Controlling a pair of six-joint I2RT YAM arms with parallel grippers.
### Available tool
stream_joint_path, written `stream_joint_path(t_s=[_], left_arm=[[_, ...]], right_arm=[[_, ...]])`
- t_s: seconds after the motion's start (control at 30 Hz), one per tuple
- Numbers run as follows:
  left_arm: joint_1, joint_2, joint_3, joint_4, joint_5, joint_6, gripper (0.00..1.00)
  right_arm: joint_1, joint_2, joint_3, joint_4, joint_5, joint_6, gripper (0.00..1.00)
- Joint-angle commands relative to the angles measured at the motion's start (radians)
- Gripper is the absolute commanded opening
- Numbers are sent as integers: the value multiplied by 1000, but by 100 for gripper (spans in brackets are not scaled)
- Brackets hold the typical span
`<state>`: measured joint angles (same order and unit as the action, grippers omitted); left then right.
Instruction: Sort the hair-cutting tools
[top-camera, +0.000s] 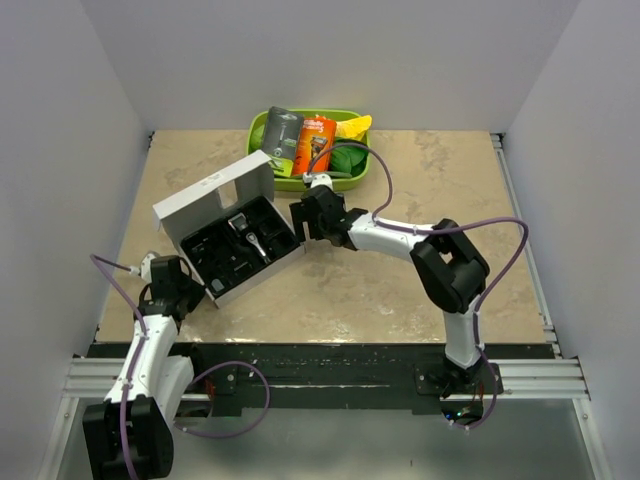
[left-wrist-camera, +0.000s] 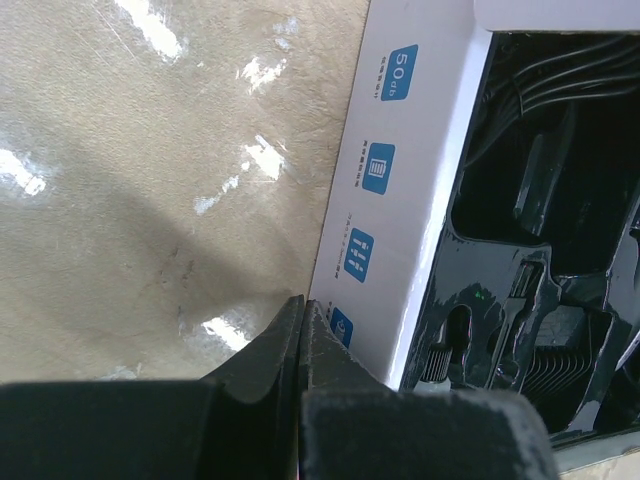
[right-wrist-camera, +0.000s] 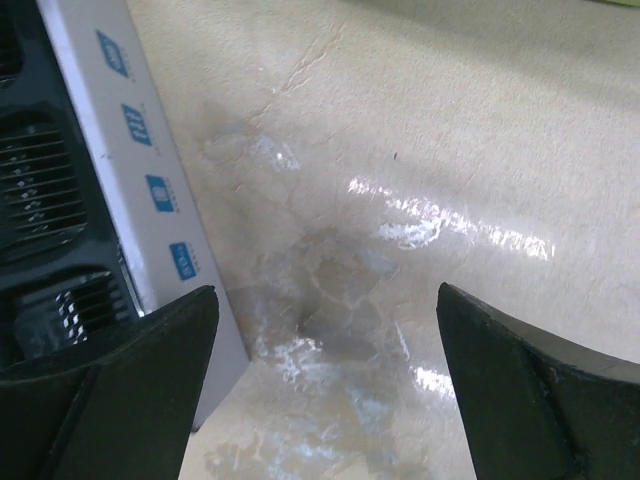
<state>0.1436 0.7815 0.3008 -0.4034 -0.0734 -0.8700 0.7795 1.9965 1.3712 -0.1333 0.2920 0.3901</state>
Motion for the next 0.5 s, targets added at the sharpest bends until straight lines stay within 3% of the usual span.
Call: stream_joint_path(t_s=[0.0, 0.47], left_arm=[[-6, 12, 4, 81, 66, 23, 0], [-35, 116, 9, 155, 129, 89, 0]], right_arm=[[75, -54, -50, 12, -28, 21, 95], [79, -4, -64, 55, -96, 3, 96]])
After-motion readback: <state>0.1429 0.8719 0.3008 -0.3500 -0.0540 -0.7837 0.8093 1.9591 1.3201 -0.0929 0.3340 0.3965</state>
